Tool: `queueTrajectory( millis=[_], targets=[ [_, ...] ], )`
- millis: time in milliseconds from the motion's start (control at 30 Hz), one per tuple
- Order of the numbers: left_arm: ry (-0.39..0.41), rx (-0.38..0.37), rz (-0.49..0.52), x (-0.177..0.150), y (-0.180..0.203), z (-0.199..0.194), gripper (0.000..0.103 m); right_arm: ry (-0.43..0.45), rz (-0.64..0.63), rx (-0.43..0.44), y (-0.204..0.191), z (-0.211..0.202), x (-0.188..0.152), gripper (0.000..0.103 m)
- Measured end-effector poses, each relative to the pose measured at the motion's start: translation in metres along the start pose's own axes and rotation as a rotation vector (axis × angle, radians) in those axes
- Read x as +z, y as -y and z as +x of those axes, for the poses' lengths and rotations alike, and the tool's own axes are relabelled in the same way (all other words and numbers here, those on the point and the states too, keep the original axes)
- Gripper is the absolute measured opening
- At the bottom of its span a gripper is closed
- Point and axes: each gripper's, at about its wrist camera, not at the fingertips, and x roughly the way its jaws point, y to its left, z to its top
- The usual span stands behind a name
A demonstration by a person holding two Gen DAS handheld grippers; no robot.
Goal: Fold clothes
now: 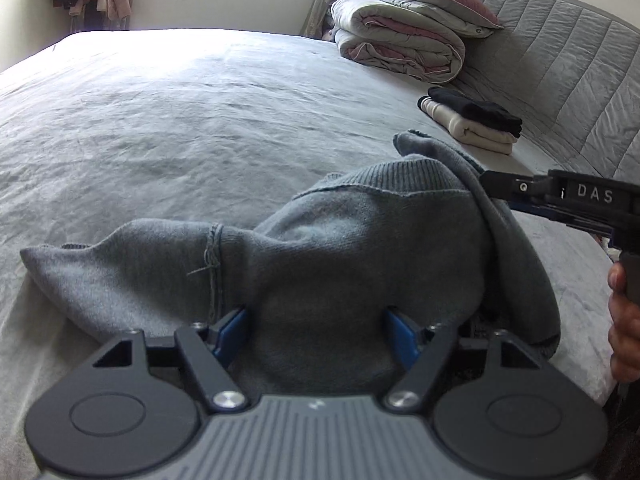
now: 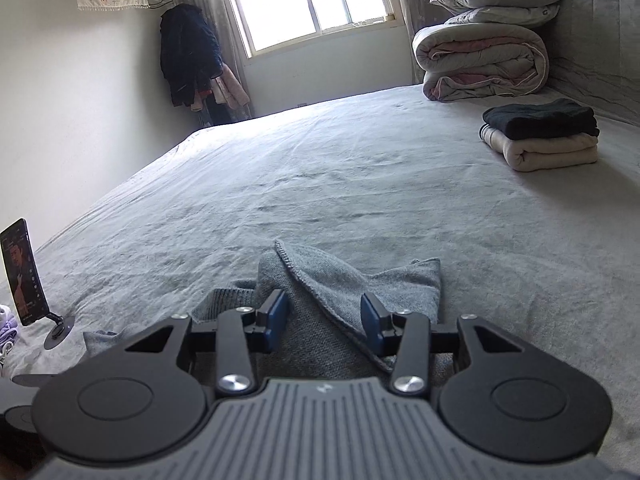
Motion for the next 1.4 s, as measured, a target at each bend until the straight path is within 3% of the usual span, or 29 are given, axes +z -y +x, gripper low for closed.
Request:
queueTrajectory(
  millis=[100,200,500,600,667,700,733,767,933,1067,1100,1233,1300,1400],
  targets=[
    [0.008,-0.008,-0.019,-0.007,-0.002,-0.001,0.074,0.013,0.031,-0.039,0.008,-0.002,-0.002,0.012],
    [0.014,-0.009,-0.008,-0.010,-0.002,-0.002,0.074,0.027,0.072,-0.093,0.020,-0.007,-0.005,0.007],
    [0.016,-0.006,0.008,-0.016,-0.001,-0.006,0.074,-0.020,0.155,-0.168,0.058,-0.026,-0.019,0.007],
    [0.020,0.004,0.010,-0.016,0.001,-0.005,0.074,-0.031,0.156,-0.111,0.054,-0.029,-0.017,0.019],
    [0.022,0.008,0.008,-0.017,0.002,-0.005,0.075,-0.024,0.127,-0.076,0.045,-0.029,-0.013,0.020],
    [0.023,0.008,0.007,-0.017,0.002,-0.005,0.075,-0.019,0.112,-0.060,0.040,-0.029,-0.011,0.031],
    [0.024,0.009,0.007,-0.017,0.002,-0.005,0.075,-0.012,0.096,-0.048,0.035,-0.028,-0.009,0.049],
    [0.024,0.011,0.004,-0.017,0.002,-0.006,0.075,-0.006,0.080,-0.033,0.029,-0.027,-0.008,0.053],
    [0.028,0.013,-0.011,-0.018,0.002,-0.006,0.079,-0.013,-0.013,0.034,0.000,-0.014,-0.002,0.054],
    [0.047,-0.001,-0.035,-0.020,0.001,-0.006,0.088,-0.028,-0.040,0.011,-0.010,0.003,0.000,0.054],
    [0.052,-0.002,-0.038,-0.021,0.001,-0.007,0.091,-0.030,-0.038,0.000,-0.009,0.006,0.000,0.052],
    [0.065,-0.003,-0.019,-0.024,0.007,-0.006,0.102,-0.046,-0.003,-0.048,-0.002,0.019,0.002,0.021],
    [0.073,0.012,0.004,-0.025,0.012,-0.005,0.102,-0.049,0.009,-0.071,0.003,0.022,0.002,0.015],
    [0.077,0.022,0.018,-0.026,0.014,-0.005,0.102,-0.031,0.016,-0.115,0.012,0.017,-0.001,0.013]
  ],
)
